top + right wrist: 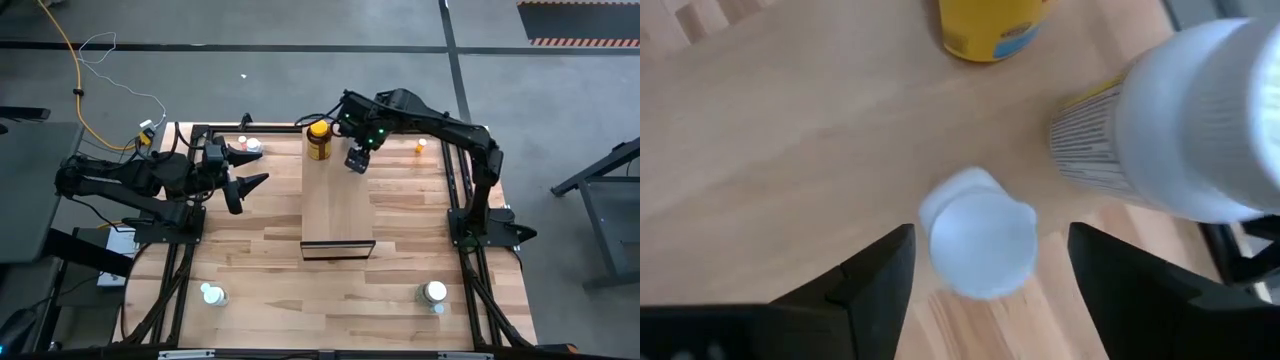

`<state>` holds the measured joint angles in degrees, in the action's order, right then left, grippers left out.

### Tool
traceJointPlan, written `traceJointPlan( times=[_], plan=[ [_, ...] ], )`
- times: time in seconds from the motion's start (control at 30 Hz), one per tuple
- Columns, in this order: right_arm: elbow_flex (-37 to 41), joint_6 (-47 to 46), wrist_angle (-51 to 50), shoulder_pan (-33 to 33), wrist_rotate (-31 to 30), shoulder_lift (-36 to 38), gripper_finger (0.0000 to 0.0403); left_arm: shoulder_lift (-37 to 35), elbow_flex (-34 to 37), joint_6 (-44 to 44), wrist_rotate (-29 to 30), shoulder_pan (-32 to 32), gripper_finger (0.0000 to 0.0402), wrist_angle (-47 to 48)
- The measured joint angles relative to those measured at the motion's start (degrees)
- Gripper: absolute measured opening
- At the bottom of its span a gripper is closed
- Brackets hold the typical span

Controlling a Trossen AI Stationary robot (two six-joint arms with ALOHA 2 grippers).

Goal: Pick and place medicine bottles onto shelf by color
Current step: Put the white blue pill bottle on the shelf

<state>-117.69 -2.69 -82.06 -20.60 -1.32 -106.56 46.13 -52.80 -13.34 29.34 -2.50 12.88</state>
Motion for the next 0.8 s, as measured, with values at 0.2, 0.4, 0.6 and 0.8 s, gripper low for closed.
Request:
traceJointPlan(
  times=[0.2,0.4,0.6,0.8],
  plan=[
    [4.5,1.2,0.9,0.4,0.0,8.8,0.0255,0.0,0.0,0.0,0.0,0.0,0.0284,3.8],
    [23.5,-4.7,14.6,1.4,0.8,27.1,0.0255,0.0,0.0,-2.5,-0.3,0.0,0.0284,4.7],
    [46.7,-15.8,34.7,6.5,1.1,46.2,0.0255,0.0,0.0,-5.4,-0.4,0.0,0.0284,4.3],
    [61.5,-19.7,56.4,10.8,1.1,57.7,0.0255,0.0,0.0,-4.2,-0.4,0.0,0.0284,4.2]
  ],
)
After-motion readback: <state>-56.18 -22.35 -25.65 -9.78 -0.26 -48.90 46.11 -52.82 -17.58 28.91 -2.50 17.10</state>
